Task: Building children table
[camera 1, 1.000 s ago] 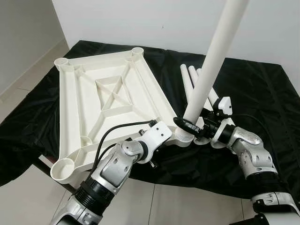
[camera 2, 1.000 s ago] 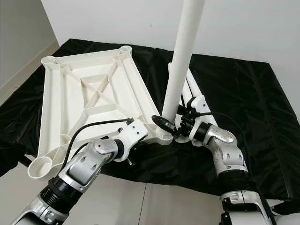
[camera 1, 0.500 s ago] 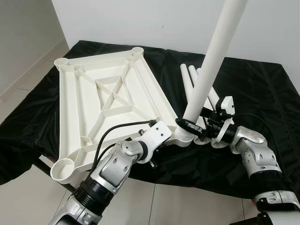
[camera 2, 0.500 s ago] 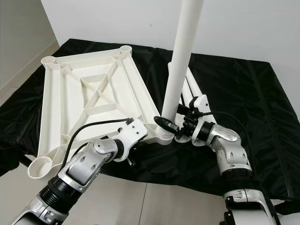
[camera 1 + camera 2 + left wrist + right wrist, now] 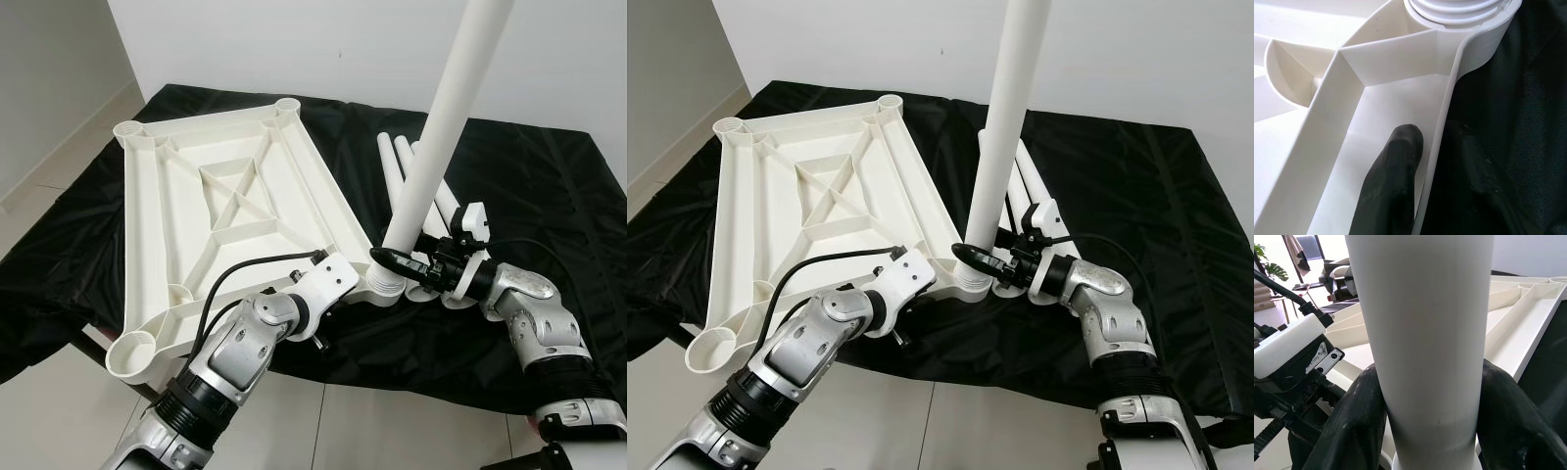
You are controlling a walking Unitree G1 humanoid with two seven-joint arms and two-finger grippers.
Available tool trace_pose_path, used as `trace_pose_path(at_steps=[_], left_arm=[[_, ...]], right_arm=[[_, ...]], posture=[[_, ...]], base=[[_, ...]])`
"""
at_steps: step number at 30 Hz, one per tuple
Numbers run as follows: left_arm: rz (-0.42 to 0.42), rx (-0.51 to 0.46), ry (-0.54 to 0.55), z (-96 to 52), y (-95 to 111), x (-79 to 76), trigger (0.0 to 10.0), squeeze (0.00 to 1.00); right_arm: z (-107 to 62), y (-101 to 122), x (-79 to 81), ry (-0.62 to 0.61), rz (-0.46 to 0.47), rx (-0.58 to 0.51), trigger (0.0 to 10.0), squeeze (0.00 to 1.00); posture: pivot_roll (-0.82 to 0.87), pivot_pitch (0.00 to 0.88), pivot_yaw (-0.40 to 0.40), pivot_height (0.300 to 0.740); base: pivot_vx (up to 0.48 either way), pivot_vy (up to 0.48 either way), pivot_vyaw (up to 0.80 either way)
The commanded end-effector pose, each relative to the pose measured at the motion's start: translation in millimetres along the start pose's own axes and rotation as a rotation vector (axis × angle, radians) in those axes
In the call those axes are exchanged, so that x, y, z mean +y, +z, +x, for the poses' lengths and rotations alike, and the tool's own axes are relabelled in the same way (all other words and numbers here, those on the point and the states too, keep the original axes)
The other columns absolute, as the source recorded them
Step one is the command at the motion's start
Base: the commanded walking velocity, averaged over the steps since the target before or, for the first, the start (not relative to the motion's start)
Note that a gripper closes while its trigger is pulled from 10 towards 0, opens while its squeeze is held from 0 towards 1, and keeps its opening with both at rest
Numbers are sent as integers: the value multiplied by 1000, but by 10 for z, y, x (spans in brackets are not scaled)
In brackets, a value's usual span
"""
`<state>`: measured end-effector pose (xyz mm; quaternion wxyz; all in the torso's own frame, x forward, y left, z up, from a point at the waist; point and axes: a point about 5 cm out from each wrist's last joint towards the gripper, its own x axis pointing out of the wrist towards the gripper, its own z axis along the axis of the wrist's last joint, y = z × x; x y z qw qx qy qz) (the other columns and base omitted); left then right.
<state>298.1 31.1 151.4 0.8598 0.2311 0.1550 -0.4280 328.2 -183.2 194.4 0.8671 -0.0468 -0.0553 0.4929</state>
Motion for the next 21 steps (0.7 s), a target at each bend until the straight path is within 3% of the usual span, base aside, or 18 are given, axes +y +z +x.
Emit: trace_pose_path(at_steps=[1,4,5,7,8,11,12,13,14,21], left_arm=[[-35,88,-44,43,-199,-71,10000,0],[-35,87,-44,44,-197,-69,10000,0],[-33,87,-43,45,-195,-68,10000,0],[-33,87,-43,45,-195,-68,10000,0],[-34,86,-42,45,-194,-66,10000,0],[-35,86,-42,45,-197,-70,10000,0],[-35,87,-41,45,-201,-75,10000,0],[-35,87,-41,45,-203,-78,10000,0],[-35,88,-41,46,-204,-82,10000,0],[-42,85,-42,59,-207,-115,10000,0]], right_arm=[[2,-49,40,18,26,10,4235,0],[5,-53,45,21,27,10,4235,0],[11,-52,58,20,31,4,2980,0],[11,-52,58,20,31,4,2980,0],[20,-43,81,24,42,-8,0,0],[34,-30,105,10,45,-23,0,0],[49,-19,127,-15,45,-39,4039,0],[58,-12,140,-33,44,-48,4039,0],[78,-7,167,-50,46,-58,10000,0],[182,17,309,-157,47,-102,10000,0]], posture=[[-95,152,45,740],[-95,152,45,740],[-93,153,43,740],[-93,153,43,740],[-94,155,42,740],[-94,155,39,740],[-94,154,38,740],[-94,154,38,740],[-93,150,36,740],[-99,135,29,740]], base=[[0,0,0],[0,0,0],[0,0,0],[0,0,0],[0,0,0],[0,0,0],[0,0,0],[0,0,0],[0,0,0],[0,0,0]])
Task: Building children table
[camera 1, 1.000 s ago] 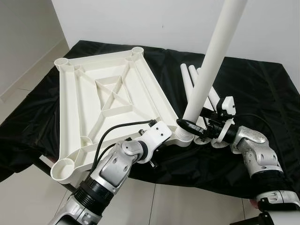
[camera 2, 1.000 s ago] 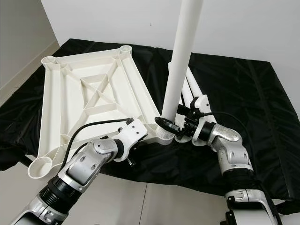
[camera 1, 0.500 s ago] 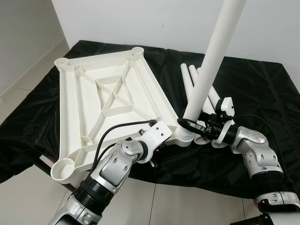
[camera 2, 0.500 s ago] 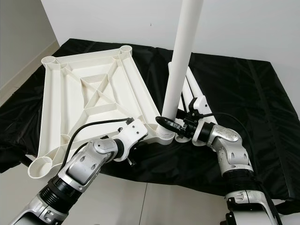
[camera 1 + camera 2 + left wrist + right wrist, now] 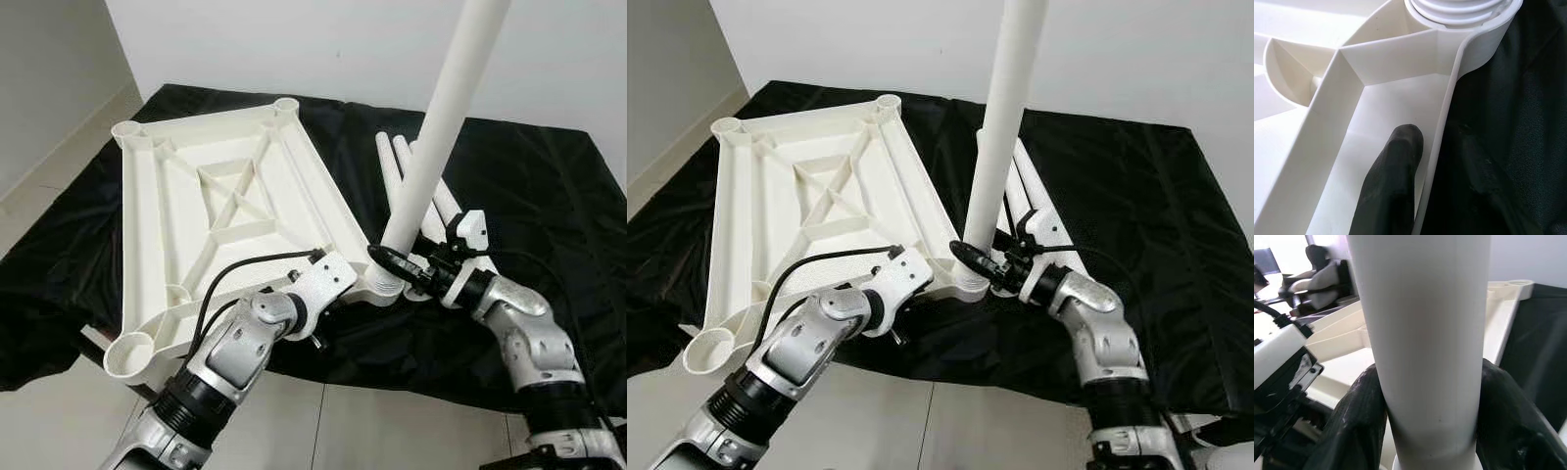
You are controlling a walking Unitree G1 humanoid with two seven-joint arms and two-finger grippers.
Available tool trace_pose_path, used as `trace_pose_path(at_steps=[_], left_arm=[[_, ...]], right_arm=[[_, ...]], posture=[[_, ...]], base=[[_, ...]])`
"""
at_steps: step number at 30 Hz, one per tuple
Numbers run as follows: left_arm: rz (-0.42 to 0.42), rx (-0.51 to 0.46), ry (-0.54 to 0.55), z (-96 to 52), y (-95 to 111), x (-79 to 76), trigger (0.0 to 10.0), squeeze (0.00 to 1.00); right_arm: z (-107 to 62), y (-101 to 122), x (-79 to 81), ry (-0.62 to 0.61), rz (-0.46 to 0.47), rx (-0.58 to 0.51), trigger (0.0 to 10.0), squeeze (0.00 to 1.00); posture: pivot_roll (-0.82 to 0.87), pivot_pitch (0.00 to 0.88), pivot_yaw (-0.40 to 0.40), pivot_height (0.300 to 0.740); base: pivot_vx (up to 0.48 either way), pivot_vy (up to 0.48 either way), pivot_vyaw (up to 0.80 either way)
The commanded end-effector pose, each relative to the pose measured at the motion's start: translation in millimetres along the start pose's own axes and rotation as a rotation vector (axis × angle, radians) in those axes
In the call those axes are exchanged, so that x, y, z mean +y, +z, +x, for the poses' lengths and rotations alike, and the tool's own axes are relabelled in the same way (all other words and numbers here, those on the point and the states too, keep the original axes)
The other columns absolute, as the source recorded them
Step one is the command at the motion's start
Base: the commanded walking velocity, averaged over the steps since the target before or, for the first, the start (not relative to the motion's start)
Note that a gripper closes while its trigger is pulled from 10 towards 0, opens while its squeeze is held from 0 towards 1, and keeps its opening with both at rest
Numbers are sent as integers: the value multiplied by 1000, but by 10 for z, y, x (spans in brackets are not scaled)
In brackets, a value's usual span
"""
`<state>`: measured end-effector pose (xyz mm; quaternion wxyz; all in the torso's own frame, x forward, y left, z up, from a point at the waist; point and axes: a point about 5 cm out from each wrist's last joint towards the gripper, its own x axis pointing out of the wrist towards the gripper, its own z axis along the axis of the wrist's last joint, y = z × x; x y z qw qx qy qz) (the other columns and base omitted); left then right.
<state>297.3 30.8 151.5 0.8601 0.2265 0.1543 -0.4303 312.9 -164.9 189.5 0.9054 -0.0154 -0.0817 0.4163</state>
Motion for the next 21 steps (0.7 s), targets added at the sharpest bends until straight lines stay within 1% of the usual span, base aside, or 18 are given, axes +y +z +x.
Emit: trace_pose_path(at_steps=[1,6,9,10,11,13,14,15,17,19,21], left_arm=[[-36,91,-37,62,-210,-105,10000,0],[-36,90,-40,66,-210,-119,10000,0],[-36,89,-39,71,-209,-123,10000,0],[-36,89,-39,71,-209,-123,10000,0],[-38,87,-39,75,-204,-124,10000,0],[-38,86,-39,75,-202,-126,10000,0],[-39,86,-37,75,-200,-120,10000,0],[-40,86,-36,73,-201,-114,10000,0],[-40,86,-35,72,-202,-109,10000,0],[-42,86,-35,69,-203,-104,10000,0],[-39,88,-35,65,-205,-96,10000,0]], right_arm=[[91,30,97,19,27,-35,10000,0],[115,58,166,-25,34,-65,10000,0],[140,66,251,-107,39,-78,10000,0],[140,66,251,-107,39,-78,10000,0],[156,61,286,-154,42,-81,10000,0],[159,61,296,-165,42,-83,10000,0],[182,51,339,-210,38,-81,10000,0],[203,52,375,-228,39,-85,10000,0],[217,54,400,-240,40,-89,10000,0],[246,59,433,-276,22,-94,10000,0],[299,61,505,-306,18,-101,10000,0]], posture=[[-99,135,29,740],[-100,130,27,740],[-101,131,24,740],[-101,131,24,740],[-102,131,23,740],[-102,132,22,740],[-101,133,22,740],[-101,132,22,740],[-101,132,22,740],[-101,135,23,740],[-100,137,26,740]], base=[[0,0,0],[0,0,0],[0,0,0],[0,0,0],[0,0,0],[0,0,0],[0,0,0],[0,0,0],[0,0,0],[0,0,0],[0,0,0]])
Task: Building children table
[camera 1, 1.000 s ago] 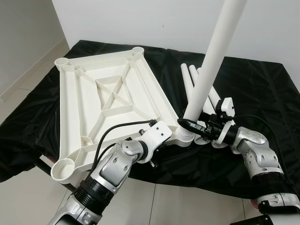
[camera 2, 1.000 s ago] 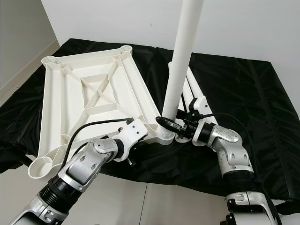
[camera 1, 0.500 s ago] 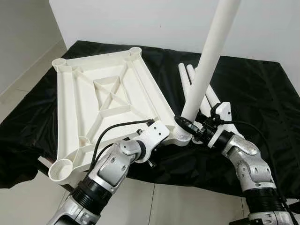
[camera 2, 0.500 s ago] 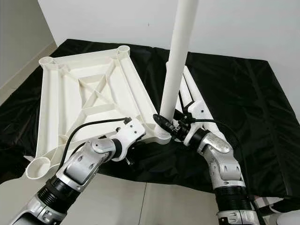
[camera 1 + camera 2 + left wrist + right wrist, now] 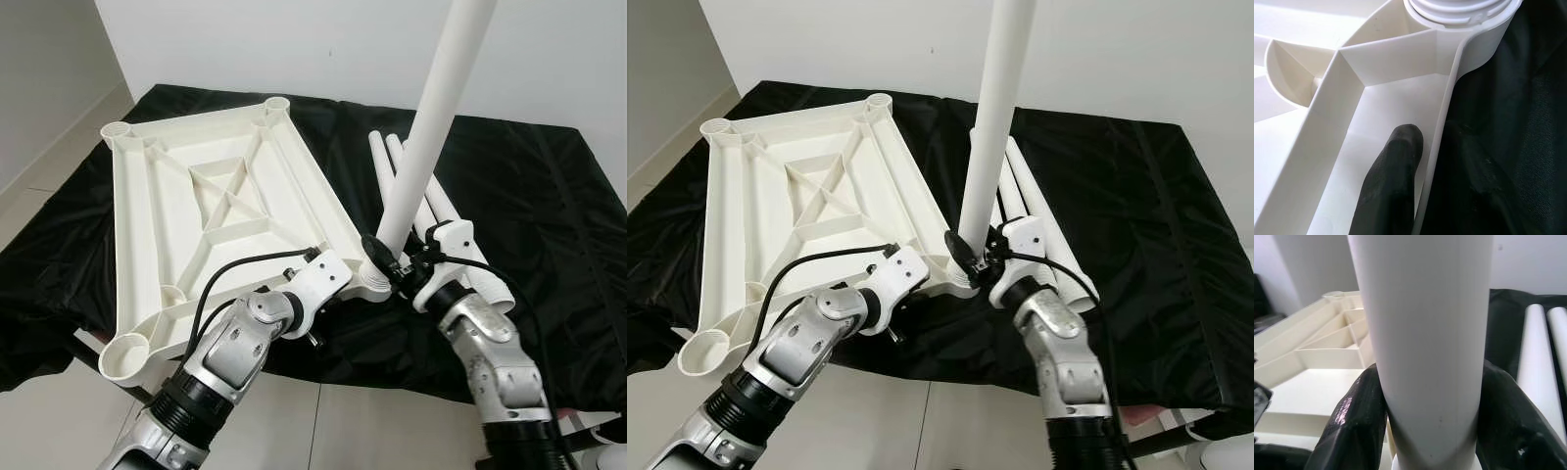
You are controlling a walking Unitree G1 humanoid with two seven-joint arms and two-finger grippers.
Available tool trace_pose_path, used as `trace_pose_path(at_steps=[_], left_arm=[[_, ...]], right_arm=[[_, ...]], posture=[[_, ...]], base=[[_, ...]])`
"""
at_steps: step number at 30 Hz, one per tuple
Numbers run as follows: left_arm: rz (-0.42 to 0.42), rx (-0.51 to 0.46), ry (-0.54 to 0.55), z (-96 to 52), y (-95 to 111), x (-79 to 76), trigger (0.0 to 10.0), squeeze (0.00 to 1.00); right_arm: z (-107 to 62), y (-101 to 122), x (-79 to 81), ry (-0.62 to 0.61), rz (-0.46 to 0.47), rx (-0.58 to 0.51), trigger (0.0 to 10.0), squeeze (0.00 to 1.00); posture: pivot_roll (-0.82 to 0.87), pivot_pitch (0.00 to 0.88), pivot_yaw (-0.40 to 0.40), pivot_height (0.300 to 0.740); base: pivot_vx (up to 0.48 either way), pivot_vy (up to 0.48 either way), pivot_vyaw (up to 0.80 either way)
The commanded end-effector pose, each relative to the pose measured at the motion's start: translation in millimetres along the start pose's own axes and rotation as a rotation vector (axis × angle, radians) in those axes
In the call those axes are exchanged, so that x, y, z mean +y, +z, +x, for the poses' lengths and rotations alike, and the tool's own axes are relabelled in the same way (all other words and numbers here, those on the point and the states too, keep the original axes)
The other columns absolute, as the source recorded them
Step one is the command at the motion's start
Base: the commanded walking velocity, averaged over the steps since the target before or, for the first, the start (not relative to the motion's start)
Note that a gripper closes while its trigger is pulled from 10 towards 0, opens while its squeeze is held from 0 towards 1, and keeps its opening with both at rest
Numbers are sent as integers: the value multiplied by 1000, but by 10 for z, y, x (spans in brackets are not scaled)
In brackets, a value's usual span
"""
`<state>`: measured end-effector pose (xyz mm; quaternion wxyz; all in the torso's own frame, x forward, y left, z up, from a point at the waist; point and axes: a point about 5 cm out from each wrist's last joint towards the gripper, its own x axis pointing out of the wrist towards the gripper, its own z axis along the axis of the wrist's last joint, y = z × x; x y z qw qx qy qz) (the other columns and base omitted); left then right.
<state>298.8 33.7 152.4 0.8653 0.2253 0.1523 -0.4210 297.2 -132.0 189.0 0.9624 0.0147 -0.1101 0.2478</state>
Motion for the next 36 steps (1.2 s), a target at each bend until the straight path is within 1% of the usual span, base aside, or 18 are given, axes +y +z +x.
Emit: trace_pose_path(at_steps=[1,2,3,5,6,7,9,10,13,14,15,16,19,24,33,34,35,36], left_arm=[[-33,90,-56,77,-199,-126,10000,0],[-33,90,-56,77,-199,-126,10000,0],[-32,91,-55,76,-200,-123,10000,0],[-32,91,-55,76,-200,-123,10000,0],[-32,92,-60,75,-203,-133,10000,0],[-32,92,-60,75,-203,-133,10000,0],[-32,96,-66,75,-216,-150,10000,0],[-32,96,-66,75,-216,-150,10000,0],[-32,98,-69,77,-224,-156,10000,0],[-32,97,-70,76,-222,-158,10000,0],[-32,97,-70,76,-220,-157,10000,0],[-32,97,-70,76,-220,-157,10000,0],[-34,95,-66,78,-211,-146,10000,0],[-34,93,-62,74,-204,-129,10000,0],[-29,95,-60,78,-211,-118,10000,0],[-29,94,-58,78,-208,-115,10000,0],[-30,93,-56,78,-203,-113,10000,0],[-31,91,-55,76,-201,-112,10000,0]], right_arm=[[84,46,214,54,21,-35,10000,0],[84,46,214,54,21,-35,10000,0],[94,52,255,39,24,-38,10000,0],[94,52,255,39,24,-38,10000,0],[136,67,338,-28,39,-52,10000,0],[136,67,338,-28,39,-52,10000,0],[188,82,402,-104,68,-69,10000,0],[188,82,402,-104,68,-69,10000,0],[218,84,425,-156,75,-73,10000,0],[224,81,438,-213,66,-75,10000,0],[222,79,445,-241,61,-75,10000,0],[222,79,445,-241,61,-75,10000,0],[217,38,481,-313,36,-44,10000,0],[209,25,499,-336,36,-38,10000,0],[193,12,463,-362,36,-35,10000,0],[184,5,456,-361,38,-39,10000,337],[173,1,465,-334,70,-54,10000,1000],[156,-4,455,-333,71,-59,10000,1000]], posture=[[-100,137,26,740],[-100,137,26,740],[-100,139,27,740],[-100,139,27,740],[-99,141,29,740],[-99,141,29,740],[-98,145,34,740],[-98,145,34,740],[-97,143,32,740],[-98,142,32,740],[-98,142,32,740],[-98,142,32,740],[-94,140,30,740],[-97,141,32,740],[-98,140,31,740],[-95,138,28,740],[-94,136,27,740],[-93,135,27,740]], base=[[0,0,0],[0,0,0],[0,0,0],[0,0,0],[0,0,0],[0,0,0],[0,0,0],[0,0,0],[0,0,0],[0,0,0],[0,0,0],[0,0,0],[0,0,0],[0,0,0],[0,0,0],[0,0,0],[0,0,0],[0,0,0]])
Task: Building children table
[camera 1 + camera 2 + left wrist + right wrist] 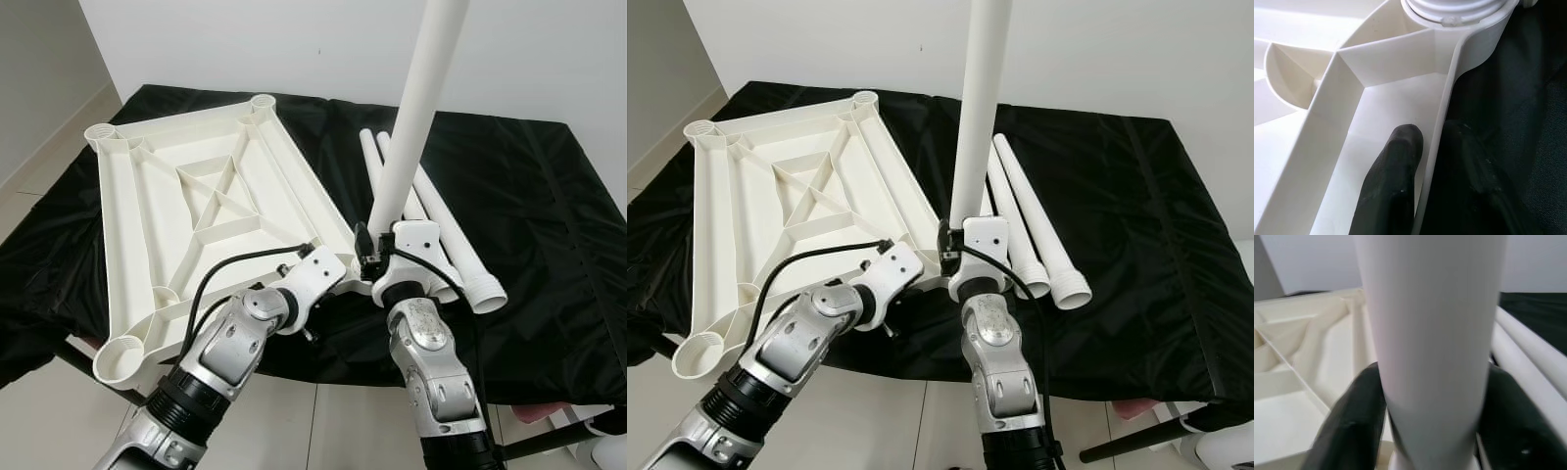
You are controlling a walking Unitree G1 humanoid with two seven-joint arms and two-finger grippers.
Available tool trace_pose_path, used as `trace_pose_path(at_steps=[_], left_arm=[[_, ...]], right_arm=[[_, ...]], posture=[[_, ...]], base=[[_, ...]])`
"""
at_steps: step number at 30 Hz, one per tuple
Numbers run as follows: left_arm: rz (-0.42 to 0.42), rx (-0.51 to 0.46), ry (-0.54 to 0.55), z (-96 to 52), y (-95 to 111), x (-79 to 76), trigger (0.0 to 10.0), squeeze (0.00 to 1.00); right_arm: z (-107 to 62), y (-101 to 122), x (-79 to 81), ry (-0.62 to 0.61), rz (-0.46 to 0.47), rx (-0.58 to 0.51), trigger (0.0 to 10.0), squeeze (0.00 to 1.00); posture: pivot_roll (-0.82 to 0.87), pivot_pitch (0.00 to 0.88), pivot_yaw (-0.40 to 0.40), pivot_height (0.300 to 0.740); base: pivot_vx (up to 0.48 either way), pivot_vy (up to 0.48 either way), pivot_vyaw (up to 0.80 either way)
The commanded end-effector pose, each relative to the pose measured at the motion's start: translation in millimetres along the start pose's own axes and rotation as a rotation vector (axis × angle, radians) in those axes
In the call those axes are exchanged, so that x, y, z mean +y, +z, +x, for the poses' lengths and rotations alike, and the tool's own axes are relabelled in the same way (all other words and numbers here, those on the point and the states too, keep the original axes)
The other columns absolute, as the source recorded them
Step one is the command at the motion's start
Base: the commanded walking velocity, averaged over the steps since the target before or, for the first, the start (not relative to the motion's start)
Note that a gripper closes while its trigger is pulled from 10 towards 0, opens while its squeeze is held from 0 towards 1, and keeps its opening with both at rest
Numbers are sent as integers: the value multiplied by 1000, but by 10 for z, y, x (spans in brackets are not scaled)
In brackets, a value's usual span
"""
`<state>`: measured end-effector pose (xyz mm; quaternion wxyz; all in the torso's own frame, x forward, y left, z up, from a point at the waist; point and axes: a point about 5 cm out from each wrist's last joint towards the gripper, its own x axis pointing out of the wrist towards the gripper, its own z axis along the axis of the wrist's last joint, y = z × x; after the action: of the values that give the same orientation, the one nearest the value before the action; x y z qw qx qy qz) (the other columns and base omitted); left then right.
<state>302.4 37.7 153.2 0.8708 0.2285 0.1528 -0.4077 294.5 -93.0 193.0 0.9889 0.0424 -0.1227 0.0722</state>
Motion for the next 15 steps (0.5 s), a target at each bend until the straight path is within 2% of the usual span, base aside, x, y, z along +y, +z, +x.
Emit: trace_pose_path(at_steps=[1,6,13,15], left_arm=[[-28,83,-83,80,-187,-165,10000,0],[-28,83,-81,79,-187,-163,10000,0],[-28,83,-75,82,-191,-147,10000,0],[-28,83,-75,82,-191,-147,10000,0]], right_arm=[[-57,-17,78,23,65,-13,10000,1000],[-59,-19,69,31,58,-13,10000,1000],[-93,-65,-137,68,30,2,10000,1000],[-93,-65,-137,68,30,2,10000,1000]], posture=[[-95,135,26,740],[-94,136,25,740],[-100,134,24,740],[-100,134,24,740]], base=[[0,0,0],[0,0,0],[0,0,0],[0,0,0]])
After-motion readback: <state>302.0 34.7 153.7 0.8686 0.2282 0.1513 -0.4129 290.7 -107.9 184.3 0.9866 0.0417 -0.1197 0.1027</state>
